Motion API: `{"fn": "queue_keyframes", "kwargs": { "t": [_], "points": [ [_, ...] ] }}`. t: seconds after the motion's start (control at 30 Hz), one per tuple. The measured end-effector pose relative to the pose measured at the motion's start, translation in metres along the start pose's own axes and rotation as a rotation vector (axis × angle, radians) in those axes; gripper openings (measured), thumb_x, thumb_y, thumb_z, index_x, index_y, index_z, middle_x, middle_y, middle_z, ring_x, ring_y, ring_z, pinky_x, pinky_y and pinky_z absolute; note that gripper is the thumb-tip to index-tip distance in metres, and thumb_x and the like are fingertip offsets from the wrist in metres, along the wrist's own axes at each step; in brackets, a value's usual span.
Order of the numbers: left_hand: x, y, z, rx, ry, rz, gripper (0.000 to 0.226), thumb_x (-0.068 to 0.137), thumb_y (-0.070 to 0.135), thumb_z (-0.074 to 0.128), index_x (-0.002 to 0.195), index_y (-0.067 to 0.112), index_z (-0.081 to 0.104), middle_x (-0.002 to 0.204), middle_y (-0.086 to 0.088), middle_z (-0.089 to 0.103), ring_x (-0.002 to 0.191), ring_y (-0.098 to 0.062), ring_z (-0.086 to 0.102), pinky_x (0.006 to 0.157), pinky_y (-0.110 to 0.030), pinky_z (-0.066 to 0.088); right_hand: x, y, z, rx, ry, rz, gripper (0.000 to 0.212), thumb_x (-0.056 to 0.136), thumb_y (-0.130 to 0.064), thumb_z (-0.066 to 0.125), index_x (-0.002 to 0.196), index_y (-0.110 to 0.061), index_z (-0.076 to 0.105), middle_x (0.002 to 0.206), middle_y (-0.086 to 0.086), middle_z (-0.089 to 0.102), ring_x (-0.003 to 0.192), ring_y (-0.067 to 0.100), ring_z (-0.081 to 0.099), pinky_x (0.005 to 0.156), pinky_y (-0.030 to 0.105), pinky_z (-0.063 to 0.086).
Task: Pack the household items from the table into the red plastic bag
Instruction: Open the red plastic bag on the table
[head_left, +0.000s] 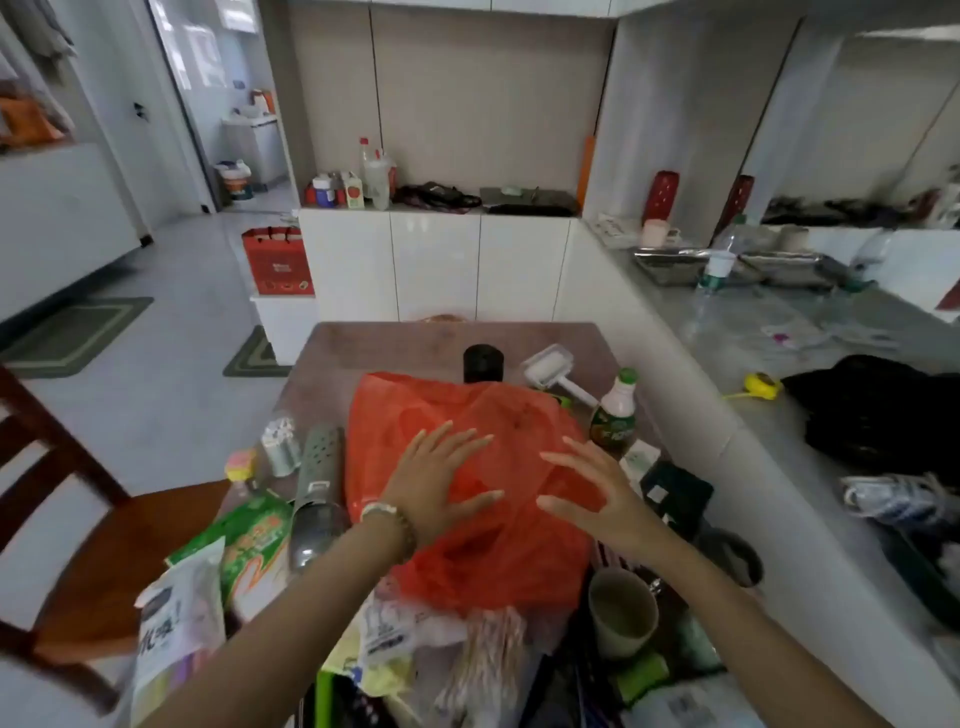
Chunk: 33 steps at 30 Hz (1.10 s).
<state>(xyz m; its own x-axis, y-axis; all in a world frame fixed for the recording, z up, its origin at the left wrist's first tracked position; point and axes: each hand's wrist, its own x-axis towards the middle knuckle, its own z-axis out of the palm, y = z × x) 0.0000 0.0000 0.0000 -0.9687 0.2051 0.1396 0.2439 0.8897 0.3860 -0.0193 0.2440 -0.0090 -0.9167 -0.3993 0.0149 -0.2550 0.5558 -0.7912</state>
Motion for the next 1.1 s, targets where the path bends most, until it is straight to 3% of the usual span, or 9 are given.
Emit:
{"fn": "queue_keyframes", "kwargs": {
  "t": [0.1, 0.23, 0.47, 0.67, 0.73, 0.8, 0.93, 1.03, 1.1],
  "points": [
    [0.006, -0.007, 0.014, 0.219, -0.161, 0.002, 0.06, 0.091, 0.06, 0.029, 0.144, 0.034, 0.025, 0.15, 0.007, 0.034, 0.145, -0.016, 0.013, 0.12, -0.039, 0.001, -0.003, 0.017, 0.011, -0.35, -0.089, 0.018, 0.048, 0.068, -0.089, 0.03, 0.093, -0.059, 0.058, 0.154, -0.02, 0.022, 0.147, 0.009, -0.001, 0.116, 0.046, -0.006],
    [0.0, -0.032, 0.025, 0.323, -0.183, -0.069, 0.067, 0.088, 0.064, 0.031, 0.146, 0.032, 0.019, 0.148, 0.002, 0.034, 0.139, -0.02, 0.026, 0.118, -0.04, 0.013, -0.019, 0.044, 0.009, -0.278, -0.02, 0.17, 0.073, 0.067, -0.087, 0.024, 0.101, -0.039, 0.066, 0.147, -0.011, 0.04, 0.145, 0.014, 0.018, 0.117, 0.041, 0.009],
    [-0.006, -0.059, 0.017, 0.475, -0.09, -0.134, 0.086, 0.076, 0.069, 0.049, 0.145, 0.027, 0.018, 0.144, 0.0, 0.035, 0.131, -0.022, 0.034, 0.109, -0.038, 0.027, -0.011, 0.028, 0.031, -0.29, 0.127, 0.087, 0.06, 0.069, -0.085, 0.036, 0.073, -0.031, 0.063, 0.125, -0.017, 0.055, 0.133, 0.006, 0.034, 0.116, 0.037, 0.012],
    [-0.006, -0.081, -0.015, 0.686, -0.261, 0.048, 0.058, 0.08, 0.067, 0.045, 0.121, 0.026, 0.056, 0.117, 0.007, 0.061, 0.112, -0.017, 0.044, 0.102, -0.032, 0.028, 0.013, -0.018, 0.068, -0.146, -0.205, -0.085, 0.063, 0.072, -0.082, 0.036, 0.117, -0.043, 0.058, 0.132, -0.026, 0.047, 0.127, -0.009, 0.029, 0.118, 0.033, 0.017],
    [-0.012, -0.084, -0.019, 0.43, -0.158, 0.077, 0.044, 0.084, 0.061, 0.047, 0.1, 0.026, 0.067, 0.099, 0.008, 0.067, 0.098, -0.013, 0.051, 0.095, -0.028, 0.034, 0.02, -0.029, 0.084, -0.142, -0.266, -0.098, 0.062, 0.078, -0.076, 0.035, 0.126, -0.041, 0.053, 0.138, -0.022, 0.045, 0.131, -0.008, 0.024, 0.118, 0.032, 0.013],
    [-0.02, -0.082, -0.02, -0.113, 0.02, -0.003, 0.033, 0.084, 0.053, 0.051, 0.073, 0.027, 0.066, 0.072, 0.011, 0.065, 0.071, -0.003, 0.054, 0.075, -0.02, 0.043, 0.027, -0.039, 0.098, -0.086, -0.244, -0.115, 0.051, 0.086, -0.067, 0.038, 0.125, -0.038, 0.054, 0.133, -0.023, 0.047, 0.13, -0.009, 0.027, 0.118, 0.032, 0.012],
    [-0.012, -0.082, -0.03, -1.028, 0.275, -0.286, 0.031, 0.095, 0.027, 0.047, 0.066, 0.017, 0.057, 0.056, 0.008, 0.059, 0.064, -0.003, 0.064, 0.069, -0.018, 0.047, 0.035, -0.046, 0.107, -0.25, -0.295, -0.178, 0.056, 0.091, -0.066, 0.024, 0.124, -0.034, 0.057, 0.133, -0.018, 0.055, 0.135, -0.003, 0.031, 0.117, 0.03, -0.008],
    [-0.013, -0.094, -0.035, -1.248, 0.264, -0.519, 0.032, 0.097, 0.031, 0.042, 0.07, 0.016, 0.051, 0.06, -0.004, 0.049, 0.049, -0.007, 0.062, 0.051, -0.02, 0.048, 0.035, -0.037, 0.106, -0.304, -0.334, -0.083, 0.08, 0.086, -0.073, 0.01, 0.097, -0.019, 0.069, 0.094, -0.006, 0.07, 0.109, -0.001, 0.057, 0.116, 0.028, -0.013],
    [-0.02, -0.101, -0.029, -1.151, 0.22, -0.59, 0.033, 0.096, 0.035, 0.042, 0.072, 0.015, 0.052, 0.058, -0.006, 0.05, 0.043, -0.008, 0.056, 0.049, -0.021, 0.048, 0.035, -0.031, 0.104, -0.246, -0.287, -0.007, 0.085, 0.081, -0.077, 0.01, 0.085, -0.016, 0.07, 0.063, -0.002, 0.065, 0.091, 0.001, 0.063, 0.117, 0.025, 0.005]
  ]
}}
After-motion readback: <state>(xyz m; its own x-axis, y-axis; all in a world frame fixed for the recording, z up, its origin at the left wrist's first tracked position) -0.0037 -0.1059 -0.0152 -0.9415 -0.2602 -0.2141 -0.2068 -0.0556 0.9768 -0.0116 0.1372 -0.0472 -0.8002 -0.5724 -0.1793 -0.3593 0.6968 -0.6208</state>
